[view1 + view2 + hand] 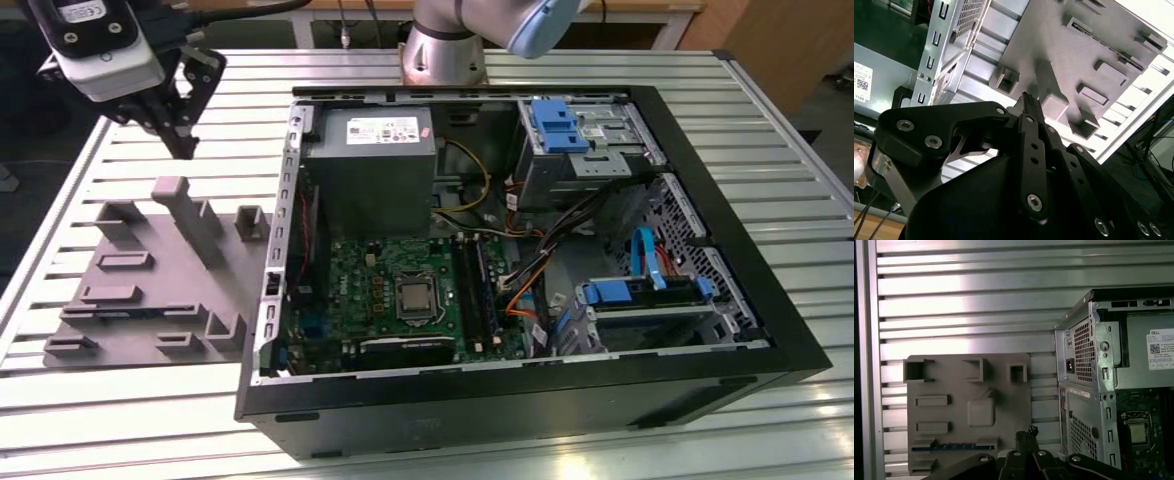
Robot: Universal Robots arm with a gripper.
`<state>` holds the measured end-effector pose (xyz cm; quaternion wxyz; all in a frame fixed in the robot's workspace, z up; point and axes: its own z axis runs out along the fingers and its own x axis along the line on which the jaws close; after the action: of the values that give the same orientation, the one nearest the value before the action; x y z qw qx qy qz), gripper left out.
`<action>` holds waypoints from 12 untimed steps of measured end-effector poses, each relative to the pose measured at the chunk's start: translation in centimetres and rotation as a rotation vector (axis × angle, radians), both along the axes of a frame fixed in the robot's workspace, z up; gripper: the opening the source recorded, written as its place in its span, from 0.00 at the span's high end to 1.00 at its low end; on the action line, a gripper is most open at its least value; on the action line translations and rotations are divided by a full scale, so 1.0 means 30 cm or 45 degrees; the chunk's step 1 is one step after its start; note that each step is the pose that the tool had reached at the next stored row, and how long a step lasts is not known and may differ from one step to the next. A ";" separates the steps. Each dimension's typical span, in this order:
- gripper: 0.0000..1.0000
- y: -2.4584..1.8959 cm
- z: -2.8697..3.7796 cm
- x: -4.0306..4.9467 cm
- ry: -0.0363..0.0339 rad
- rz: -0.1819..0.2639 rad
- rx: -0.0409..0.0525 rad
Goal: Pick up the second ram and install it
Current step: 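Reach for the second ram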
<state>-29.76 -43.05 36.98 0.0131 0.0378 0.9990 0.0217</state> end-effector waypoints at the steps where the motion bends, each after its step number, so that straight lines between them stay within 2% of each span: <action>1: 0.89 -0.001 -0.001 -0.003 0.0000 0.000 0.000; 6: 0.89 -0.004 -0.007 -0.019 -0.0001 0.000 0.000; 12: 0.89 -0.005 -0.016 -0.052 0.0001 0.000 0.000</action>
<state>-31.33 -43.21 36.50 0.0131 0.0379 0.9990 0.0217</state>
